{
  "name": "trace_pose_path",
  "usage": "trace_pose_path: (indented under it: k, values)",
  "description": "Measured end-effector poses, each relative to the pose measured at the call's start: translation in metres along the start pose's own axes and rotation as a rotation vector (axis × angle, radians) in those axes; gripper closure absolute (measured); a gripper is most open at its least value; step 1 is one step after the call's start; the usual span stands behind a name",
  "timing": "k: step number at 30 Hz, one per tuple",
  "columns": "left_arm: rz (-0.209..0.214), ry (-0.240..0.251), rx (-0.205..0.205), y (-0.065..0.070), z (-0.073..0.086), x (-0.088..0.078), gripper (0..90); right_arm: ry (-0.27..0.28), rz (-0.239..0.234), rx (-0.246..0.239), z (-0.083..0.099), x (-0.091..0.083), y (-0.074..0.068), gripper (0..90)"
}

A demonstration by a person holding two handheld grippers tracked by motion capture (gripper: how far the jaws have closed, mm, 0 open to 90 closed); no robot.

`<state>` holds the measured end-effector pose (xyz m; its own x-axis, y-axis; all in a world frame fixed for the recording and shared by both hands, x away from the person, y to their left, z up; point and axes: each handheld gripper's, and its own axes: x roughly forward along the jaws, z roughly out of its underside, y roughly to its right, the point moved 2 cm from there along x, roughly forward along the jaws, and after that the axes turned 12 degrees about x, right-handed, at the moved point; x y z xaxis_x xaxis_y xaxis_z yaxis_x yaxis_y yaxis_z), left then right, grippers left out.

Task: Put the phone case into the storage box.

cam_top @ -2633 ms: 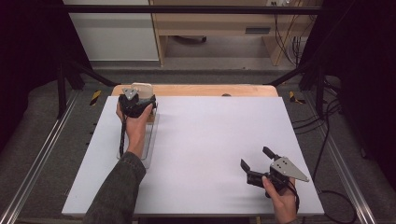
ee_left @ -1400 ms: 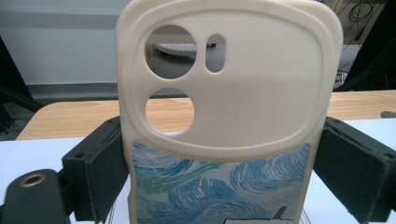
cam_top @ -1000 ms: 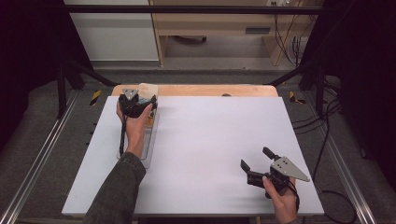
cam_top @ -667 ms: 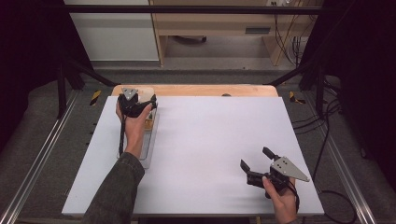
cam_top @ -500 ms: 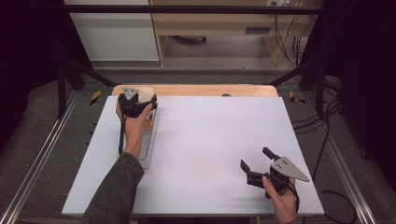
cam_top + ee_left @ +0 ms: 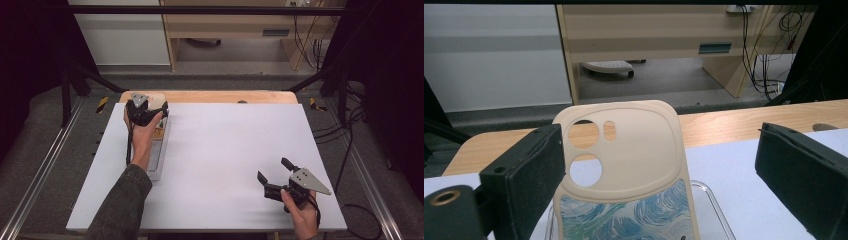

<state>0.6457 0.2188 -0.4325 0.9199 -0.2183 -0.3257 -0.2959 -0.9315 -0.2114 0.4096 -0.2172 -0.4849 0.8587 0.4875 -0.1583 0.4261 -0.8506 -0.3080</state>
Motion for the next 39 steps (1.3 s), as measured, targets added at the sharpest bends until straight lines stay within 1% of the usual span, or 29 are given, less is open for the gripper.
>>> trace_pose_path:
  k: [12, 15, 16, 17, 18, 21, 22, 23, 24, 25, 28, 33, 35, 39]
  values:
    - [0.022, 0.012, 0.009, 0.003, -0.002, -0.002, 5.8, 0.001, -0.001, -0.001, 0.000, 0.000, 0.000, 3.3]
    - [0.027, 0.016, 0.018, 0.004, -0.004, -0.003, 5.0, -0.001, -0.001, -0.001, 0.000, 0.000, 0.000, 3.3]
    - [0.027, 0.016, 0.024, 0.004, -0.004, -0.003, 5.0, -0.001, -0.001, -0.001, 0.000, 0.000, 0.000, 3.3]
    - [0.031, 0.014, 0.037, 0.005, -0.004, -0.004, 4.3, -0.001, -0.001, 0.000, 0.000, 0.000, 0.000, 3.3]
    - [0.031, 0.014, 0.037, 0.005, -0.004, -0.004, 3.9, -0.001, -0.001, 0.000, 0.000, 0.000, 0.000, 3.3]
    - [0.034, 0.013, 0.062, 0.007, -0.006, -0.006, 3.6, 0.000, 0.000, -0.002, 0.000, 0.000, 0.000, 3.3]
    - [0.036, 0.017, 0.071, 0.007, -0.007, -0.007, 3.6, 0.000, 0.001, -0.002, 0.000, 0.000, 0.000, 3.3]
    - [0.038, 0.021, 0.090, 0.009, -0.008, -0.008, 3.4, 0.000, 0.001, -0.001, 0.000, 0.000, 0.000, 3.3]
    - [0.038, 0.021, 0.090, 0.009, -0.008, -0.008, 3.5, 0.000, 0.001, -0.001, 0.000, 0.000, 0.000, 3.3]
    - [0.040, 0.026, 0.108, 0.010, -0.010, -0.010, 3.4, 0.000, 0.001, -0.001, 0.000, 0.000, -0.001, 3.2]
    - [0.044, 0.030, 0.112, 0.011, -0.011, -0.012, 3.5, -0.001, 0.001, -0.006, 0.000, 0.000, -0.001, 3.3]
    - [0.048, 0.044, 0.138, 0.011, -0.015, -0.019, 3.8, -0.002, 0.002, -0.010, 0.000, 0.000, -0.002, 3.2]
    - [0.048, 0.046, 0.139, 0.011, -0.016, -0.021, 3.8, 0.000, 0.001, -0.011, 0.000, 0.000, -0.002, 3.2]
    - [0.049, 0.052, 0.156, 0.011, -0.019, -0.026, 3.9, -0.001, 0.000, -0.013, 0.000, 0.000, -0.002, 3.2]
